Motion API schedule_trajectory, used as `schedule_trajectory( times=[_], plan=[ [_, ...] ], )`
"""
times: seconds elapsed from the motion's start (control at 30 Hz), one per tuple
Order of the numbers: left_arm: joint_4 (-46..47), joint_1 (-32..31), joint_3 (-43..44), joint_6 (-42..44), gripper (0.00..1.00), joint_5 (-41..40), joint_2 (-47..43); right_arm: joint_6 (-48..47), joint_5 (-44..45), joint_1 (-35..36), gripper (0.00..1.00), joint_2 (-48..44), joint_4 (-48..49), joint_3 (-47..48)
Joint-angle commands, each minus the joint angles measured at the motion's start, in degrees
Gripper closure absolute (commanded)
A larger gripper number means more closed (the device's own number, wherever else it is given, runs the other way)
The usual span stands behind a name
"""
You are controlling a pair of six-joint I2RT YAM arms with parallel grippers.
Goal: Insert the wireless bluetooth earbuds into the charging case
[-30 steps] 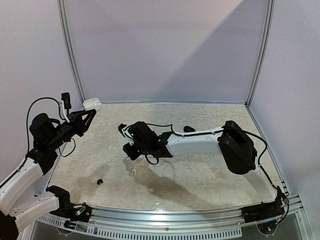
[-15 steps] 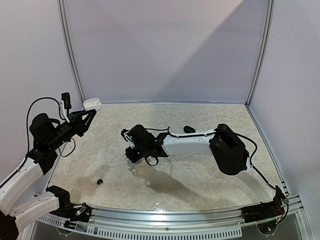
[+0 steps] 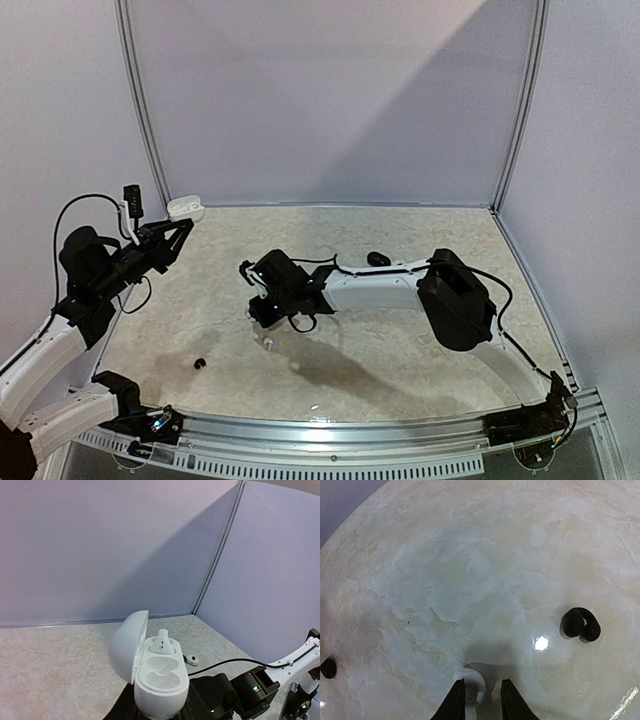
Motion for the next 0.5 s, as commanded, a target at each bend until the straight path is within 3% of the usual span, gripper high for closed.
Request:
schedule_trajectory(
  times=[0.0,0.17,0.33,0.47],
  plan=[
    [1.14,0.47,-0.06,0.59,1.0,0.23,0.11,-0.84,-2.65,0.23,0.77,1.81,-1.5,1.57],
    [1.14,0.47,0.02,0.77,1.0,0.23,0.2,-1.04,-4.31,0.66,0.77,2.16,-1.56,2.63],
    [1.23,0.47,-0.06,0.8,1.0,0.27,0.13,-1.08,-4.17,0.81,0.84,2.39,-1.61,2.69],
    [1.14,0.47,-0.12,0.93,1.0,0.27,0.14,-1.0,-4.17,0.77,0.82,2.41,-1.92,2.71]
  ],
)
